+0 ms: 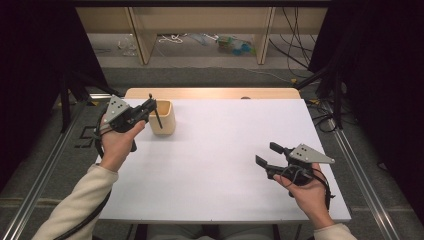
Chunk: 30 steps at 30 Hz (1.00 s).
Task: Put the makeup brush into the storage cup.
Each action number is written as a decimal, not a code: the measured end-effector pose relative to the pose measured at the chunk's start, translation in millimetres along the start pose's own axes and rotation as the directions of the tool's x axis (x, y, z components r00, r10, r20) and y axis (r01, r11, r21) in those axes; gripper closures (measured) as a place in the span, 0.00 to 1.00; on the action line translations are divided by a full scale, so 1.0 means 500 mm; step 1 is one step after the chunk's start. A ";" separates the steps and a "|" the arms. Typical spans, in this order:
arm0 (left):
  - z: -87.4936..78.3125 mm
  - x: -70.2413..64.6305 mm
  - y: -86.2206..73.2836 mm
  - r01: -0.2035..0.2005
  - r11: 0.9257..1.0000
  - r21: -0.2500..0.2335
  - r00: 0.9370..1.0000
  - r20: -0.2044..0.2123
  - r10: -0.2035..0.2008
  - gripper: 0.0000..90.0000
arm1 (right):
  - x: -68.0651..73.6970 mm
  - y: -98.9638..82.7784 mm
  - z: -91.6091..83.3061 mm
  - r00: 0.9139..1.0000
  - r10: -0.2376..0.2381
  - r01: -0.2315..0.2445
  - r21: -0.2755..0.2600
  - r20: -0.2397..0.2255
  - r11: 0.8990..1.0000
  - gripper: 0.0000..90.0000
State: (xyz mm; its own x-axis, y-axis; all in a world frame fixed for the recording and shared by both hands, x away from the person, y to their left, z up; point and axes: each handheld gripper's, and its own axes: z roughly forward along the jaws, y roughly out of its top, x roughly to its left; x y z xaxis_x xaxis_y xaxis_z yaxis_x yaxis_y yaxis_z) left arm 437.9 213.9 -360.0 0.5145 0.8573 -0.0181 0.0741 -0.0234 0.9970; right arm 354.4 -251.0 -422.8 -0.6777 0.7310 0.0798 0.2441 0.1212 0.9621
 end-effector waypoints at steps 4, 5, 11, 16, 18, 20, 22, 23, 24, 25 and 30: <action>0.005 0.002 0.001 -0.003 1.000 0.000 1.000 -0.002 0.003 0.93 | 0.000 0.000 0.000 1.000 -0.001 0.001 -0.001 0.000 1.000 0.32; 0.006 0.003 0.001 -0.005 1.000 0.000 1.000 -0.003 0.005 0.93 | 0.000 0.000 0.000 1.000 0.000 0.000 -0.001 0.000 1.000 0.32; 0.013 0.005 0.005 -0.004 1.000 -0.004 1.000 -0.005 0.004 0.93 | 0.000 0.000 0.000 1.000 0.000 0.000 -0.001 0.001 1.000 0.32; 0.017 0.008 0.009 -0.004 1.000 -0.006 1.000 -0.007 0.004 0.93 | 0.000 -0.001 0.000 1.000 -0.005 0.005 0.003 0.008 1.000 0.32; 0.018 0.008 0.010 -0.003 1.000 -0.009 1.000 -0.009 0.003 0.93 | 0.000 -0.001 0.000 1.000 -0.005 0.005 0.003 0.009 1.000 0.32; 0.020 0.010 0.012 -0.005 1.000 -0.012 1.000 -0.009 0.005 0.93 | 0.000 -0.001 0.000 1.000 -0.003 0.003 0.002 0.008 1.000 0.32; 0.021 0.011 0.013 -0.006 1.000 -0.014 1.000 -0.010 0.006 0.93 | 0.000 -0.001 0.001 1.000 -0.005 0.005 0.003 0.009 1.000 0.32; 0.022 0.012 0.014 -0.008 1.000 -0.015 1.000 -0.010 0.008 0.93 | 0.000 -0.001 0.001 1.000 -0.003 0.003 0.003 0.008 1.000 0.32; 0.022 0.013 0.015 -0.011 1.000 -0.017 1.000 -0.010 0.011 0.93 | 0.000 -0.001 0.001 1.000 -0.004 0.004 0.003 0.008 1.000 0.32; 0.023 0.014 0.016 -0.009 1.000 -0.019 1.000 -0.012 0.009 0.93 | 0.000 -0.001 0.001 1.000 -0.006 0.006 0.003 0.010 1.000 0.32; 0.025 0.017 0.019 -0.002 1.000 -0.020 1.000 -0.016 0.002 0.93 | -0.001 -0.001 0.000 1.000 -0.006 0.006 0.005 0.013 1.000 0.32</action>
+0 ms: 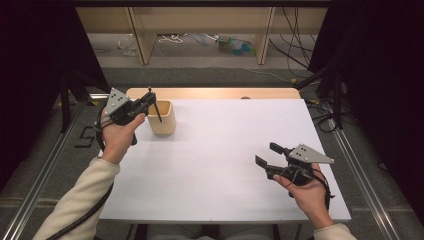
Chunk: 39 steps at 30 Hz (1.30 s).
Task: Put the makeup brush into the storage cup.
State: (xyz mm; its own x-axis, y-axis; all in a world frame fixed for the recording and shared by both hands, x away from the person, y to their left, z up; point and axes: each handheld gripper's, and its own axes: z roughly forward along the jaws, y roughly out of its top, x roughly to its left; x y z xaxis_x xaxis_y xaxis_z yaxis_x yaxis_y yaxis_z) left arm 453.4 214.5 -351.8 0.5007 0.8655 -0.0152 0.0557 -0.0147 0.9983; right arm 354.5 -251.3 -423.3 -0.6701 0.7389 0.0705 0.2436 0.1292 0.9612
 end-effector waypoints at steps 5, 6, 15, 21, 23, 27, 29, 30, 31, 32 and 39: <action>0.001 0.004 0.002 0.007 1.000 0.002 1.000 -0.004 -0.007 0.93 | 0.000 0.000 0.000 1.000 0.000 0.000 0.002 -0.005 1.000 0.32; 0.001 0.005 0.003 0.007 1.000 0.001 1.000 -0.004 -0.007 0.93 | -0.001 0.000 0.000 1.000 0.000 0.000 0.002 -0.005 1.000 0.32; 0.004 0.012 0.007 0.014 1.000 -0.003 1.000 -0.010 -0.014 0.93 | -0.001 -0.001 0.002 1.000 0.009 -0.009 -0.001 -0.012 1.000 0.32; 0.007 0.015 0.010 0.020 1.000 -0.004 1.000 -0.014 -0.020 0.93 | -0.001 -0.001 0.001 1.000 0.003 -0.003 0.004 -0.005 1.000 0.32; 0.008 0.016 0.010 0.017 1.000 -0.004 1.000 -0.012 -0.017 0.93 | 0.000 -0.001 0.001 1.000 0.011 -0.011 0.006 -0.007 1.000 0.32; 0.014 0.014 0.011 0.017 1.000 -0.004 1.000 -0.013 -0.017 0.93 | -0.001 -0.002 0.003 1.000 0.002 -0.002 0.004 0.000 1.000 0.32; 0.017 0.015 0.012 0.011 1.000 -0.004 1.000 -0.011 -0.011 0.93 | -0.001 -0.001 0.002 1.000 -0.001 0.001 0.016 -0.002 1.000 0.32; 0.018 0.014 0.012 0.017 1.000 -0.005 1.000 -0.011 -0.017 0.93 | -0.001 -0.001 0.002 1.000 0.000 0.000 0.018 -0.002 1.000 0.32; 0.019 0.014 0.012 0.018 1.000 -0.006 1.000 -0.012 -0.018 0.93 | -0.001 -0.001 0.002 1.000 -0.001 0.001 0.016 -0.001 1.000 0.32; 0.020 0.015 0.012 0.016 1.000 -0.007 1.000 -0.014 -0.016 0.93 | -0.001 -0.001 0.002 1.000 0.002 -0.002 0.018 -0.003 1.000 0.32; 0.024 0.019 0.013 0.015 1.000 -0.004 1.000 -0.019 -0.015 0.93 | 0.000 -0.002 0.004 1.000 0.010 -0.010 0.003 -0.008 1.000 0.32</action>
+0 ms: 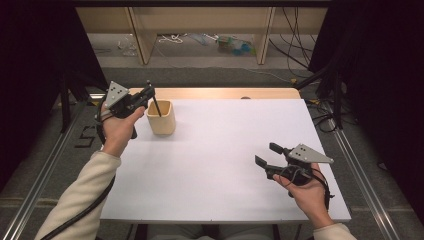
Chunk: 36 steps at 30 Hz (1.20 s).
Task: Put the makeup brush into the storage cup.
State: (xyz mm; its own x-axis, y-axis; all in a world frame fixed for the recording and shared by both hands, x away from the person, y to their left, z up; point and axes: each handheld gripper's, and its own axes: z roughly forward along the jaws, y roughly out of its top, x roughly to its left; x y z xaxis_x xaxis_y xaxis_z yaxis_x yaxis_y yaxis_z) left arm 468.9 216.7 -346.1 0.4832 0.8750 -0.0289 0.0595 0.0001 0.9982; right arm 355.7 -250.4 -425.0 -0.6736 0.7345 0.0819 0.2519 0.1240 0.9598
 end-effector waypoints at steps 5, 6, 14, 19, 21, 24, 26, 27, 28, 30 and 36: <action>0.002 0.005 0.001 0.001 1.000 0.003 1.000 -0.004 -0.001 0.93 | -0.001 0.000 -0.001 1.000 -0.008 0.008 0.009 0.004 1.000 0.32; 0.002 0.005 0.001 0.004 1.000 0.003 1.000 -0.004 -0.004 0.93 | -0.001 0.000 -0.001 1.000 -0.009 0.009 0.013 0.004 1.000 0.32; 0.008 0.010 0.003 -0.005 1.000 0.003 1.000 -0.009 0.005 0.93 | 0.000 0.001 -0.001 1.000 -0.012 0.012 0.012 0.007 1.000 0.32; 0.013 0.011 0.002 0.002 1.000 0.003 1.000 -0.013 -0.002 0.93 | 0.000 -0.001 0.000 1.000 -0.010 0.010 0.005 0.008 1.000 0.32; 0.014 0.011 0.001 0.002 1.000 0.006 1.000 -0.015 -0.002 0.93 | -0.001 0.001 -0.002 1.000 -0.011 0.011 0.017 0.006 1.000 0.32; 0.017 0.013 0.001 0.000 1.000 0.005 1.000 -0.015 0.000 0.93 | 0.000 -0.001 0.000 1.000 -0.010 0.010 0.005 0.008 1.000 0.32; 0.019 0.014 0.000 0.000 1.000 0.007 1.000 -0.020 0.001 0.93 | 0.000 0.000 0.000 1.000 -0.011 0.011 0.005 0.010 1.000 0.32; 0.020 0.015 -0.001 0.000 1.000 0.007 1.000 -0.020 0.001 0.93 | -0.001 0.000 -0.001 1.000 -0.013 0.012 0.014 0.008 1.000 0.32; 0.021 0.015 -0.001 0.001 1.000 0.004 1.000 -0.020 -0.001 0.93 | -0.001 0.000 -0.002 1.000 -0.011 0.011 0.018 0.007 1.000 0.32; 0.025 0.016 -0.003 0.007 1.000 0.000 1.000 -0.021 -0.007 0.93 | 0.000 -0.001 0.000 1.000 -0.009 0.009 0.006 0.009 1.000 0.32; 0.031 0.020 -0.007 0.005 1.000 0.002 1.000 -0.026 -0.004 0.93 | -0.001 -0.001 0.000 1.000 -0.010 0.010 0.008 0.010 1.000 0.32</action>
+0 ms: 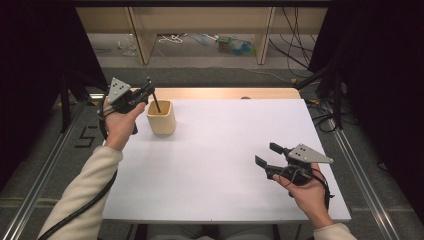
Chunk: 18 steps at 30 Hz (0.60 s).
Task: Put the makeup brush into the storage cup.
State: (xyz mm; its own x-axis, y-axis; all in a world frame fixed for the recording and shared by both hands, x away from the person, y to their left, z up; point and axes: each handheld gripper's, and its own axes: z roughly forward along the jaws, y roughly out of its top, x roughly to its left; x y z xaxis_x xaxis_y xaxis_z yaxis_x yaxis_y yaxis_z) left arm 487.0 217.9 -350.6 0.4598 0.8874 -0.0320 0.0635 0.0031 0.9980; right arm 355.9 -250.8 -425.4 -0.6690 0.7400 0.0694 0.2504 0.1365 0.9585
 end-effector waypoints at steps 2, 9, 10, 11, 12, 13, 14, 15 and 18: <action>0.001 0.002 -0.002 -0.003 1.000 -0.001 1.000 -0.002 0.003 0.93 | 0.000 0.000 -0.001 1.000 -0.001 0.001 0.010 -0.001 1.000 0.32; 0.004 0.006 -0.002 -0.006 1.000 -0.005 1.000 -0.005 0.006 0.93 | 0.001 -0.001 0.002 1.000 0.008 -0.008 -0.005 -0.010 1.000 0.32; 0.005 0.006 -0.002 -0.007 1.000 -0.004 1.000 -0.007 0.007 0.93 | 0.000 0.001 -0.001 1.000 -0.001 0.001 0.011 -0.001 1.000 0.32; 0.006 0.006 -0.003 -0.005 1.000 -0.005 1.000 -0.008 0.005 0.93 | 0.000 0.001 -0.001 1.000 0.000 0.000 0.010 -0.001 1.000 0.32; 0.007 0.007 -0.004 -0.005 1.000 -0.002 1.000 -0.007 0.005 0.93 | 0.000 0.001 -0.001 1.000 0.002 -0.002 0.010 -0.002 1.000 0.32; 0.008 0.008 -0.005 -0.005 1.000 -0.001 1.000 -0.008 0.005 0.93 | 0.000 0.001 -0.001 1.000 0.002 -0.002 0.011 0.000 1.000 0.32; 0.009 0.008 -0.006 -0.005 1.000 0.000 1.000 -0.010 0.005 0.93 | 0.000 0.001 -0.001 1.000 0.001 -0.001 0.011 0.000 1.000 0.32; 0.010 0.008 -0.007 -0.003 1.000 0.000 1.000 -0.012 0.003 0.93 | 0.001 0.001 -0.001 1.000 0.001 -0.001 0.010 0.000 1.000 0.32; 0.012 0.009 -0.008 -0.003 1.000 0.002 1.000 -0.012 0.003 0.93 | 0.001 0.001 0.000 1.000 0.001 -0.001 0.007 -0.003 1.000 0.32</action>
State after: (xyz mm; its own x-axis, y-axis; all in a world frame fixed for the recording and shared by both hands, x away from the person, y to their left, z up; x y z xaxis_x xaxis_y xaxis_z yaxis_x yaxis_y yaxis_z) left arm 493.9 219.1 -355.2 0.4496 0.8928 -0.0285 0.0640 -0.0004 0.9979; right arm 355.6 -250.5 -424.8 -0.6706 0.7384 0.0706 0.2559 0.1409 0.9564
